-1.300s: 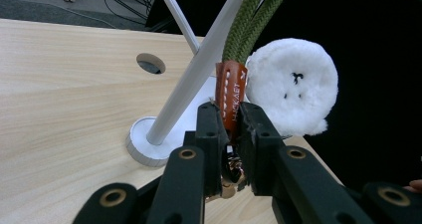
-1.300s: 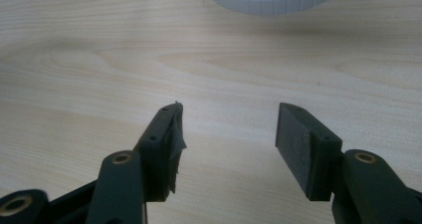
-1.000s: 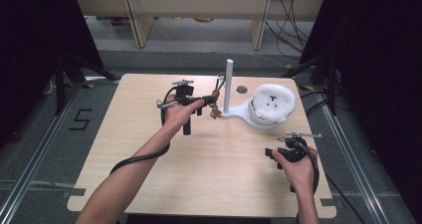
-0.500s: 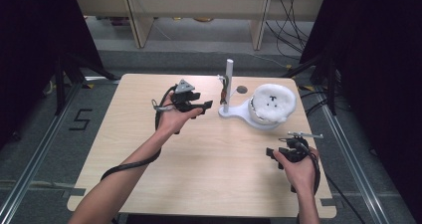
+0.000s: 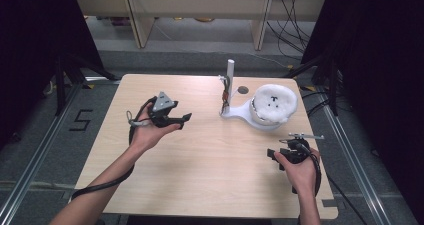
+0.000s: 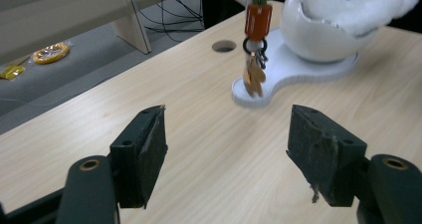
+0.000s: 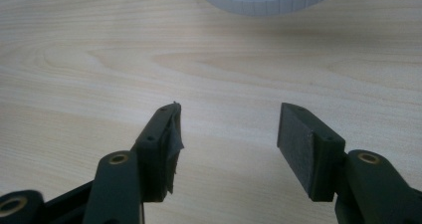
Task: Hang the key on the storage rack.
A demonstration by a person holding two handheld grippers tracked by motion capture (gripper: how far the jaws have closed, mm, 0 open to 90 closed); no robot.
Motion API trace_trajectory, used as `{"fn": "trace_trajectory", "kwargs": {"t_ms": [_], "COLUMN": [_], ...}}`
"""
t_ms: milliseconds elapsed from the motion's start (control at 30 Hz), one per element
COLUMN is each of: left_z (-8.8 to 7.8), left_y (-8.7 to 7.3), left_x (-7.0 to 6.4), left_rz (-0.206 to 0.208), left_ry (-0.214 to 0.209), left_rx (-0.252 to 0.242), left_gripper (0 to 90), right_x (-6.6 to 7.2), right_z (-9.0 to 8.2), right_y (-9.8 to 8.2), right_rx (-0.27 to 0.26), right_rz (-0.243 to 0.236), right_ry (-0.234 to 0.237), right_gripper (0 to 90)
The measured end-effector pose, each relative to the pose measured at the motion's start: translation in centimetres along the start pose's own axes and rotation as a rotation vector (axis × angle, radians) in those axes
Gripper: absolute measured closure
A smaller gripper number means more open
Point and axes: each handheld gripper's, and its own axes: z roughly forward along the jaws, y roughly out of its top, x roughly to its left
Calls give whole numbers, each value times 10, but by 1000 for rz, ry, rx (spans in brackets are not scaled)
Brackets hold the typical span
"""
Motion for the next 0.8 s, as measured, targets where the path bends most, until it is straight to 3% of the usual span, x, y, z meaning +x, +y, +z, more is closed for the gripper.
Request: {"fn": "trace_trajectory", "kwargs": {"t_ms": [33,133,233,267,300,333,400,500,533,567,600,633,733,767,800], "left_z": [-6,-20,-34,-39,-44,-48,-57,-70,-74,-78,-82,-84,-89,-92,-91], "left_y": [-7,-21,-38,-44,-52,-59,-72,-94,-102,-110,-117,-121,-136,-140,-143], "left_x": [2,7,10,10,12,11,10,10,10,10,9,9,7,5,6], "left_rz": [-6,-11,-24,-22,12,11,-10,-38,-54,-73,-86,-96,-127,-137,-130], "left_ry": [7,28,51,62,65,65,74,101,113,130,142,150,171,186,183], "left_rx": [5,1,-1,-6,-17,-19,-23,-38,-41,-42,-42,-44,-67,-65,-88], "left_gripper": [314,318,321,326,333,342,346,353,355,357,358,360,364,365,364], "right_x": [2,3,1,2,4,-1,1,-2,-4,0,1,-3,-1,-3,-2], "right_z": [0,-1,0,-1,-2,-2,-2,-1,1,0,-1,1,1,2,2], "right_y": [1,0,-1,-1,-1,-2,-2,-4,-4,-4,-4,-6,-7,-8,-8], "right_rx": [-2,4,-8,-3,-5,-19,-9,-12,-18,-11,-1,-11,-2,-9,-13], "right_rz": [26,46,21,33,44,-12,30,15,-7,42,50,6,20,1,10], "right_ry": [7,-1,5,9,13,8,5,15,-5,2,1,7,1,10,11], "right_gripper": [436,436,436,436,436,436,436,435,435,435,434,433,433,433,433]}}
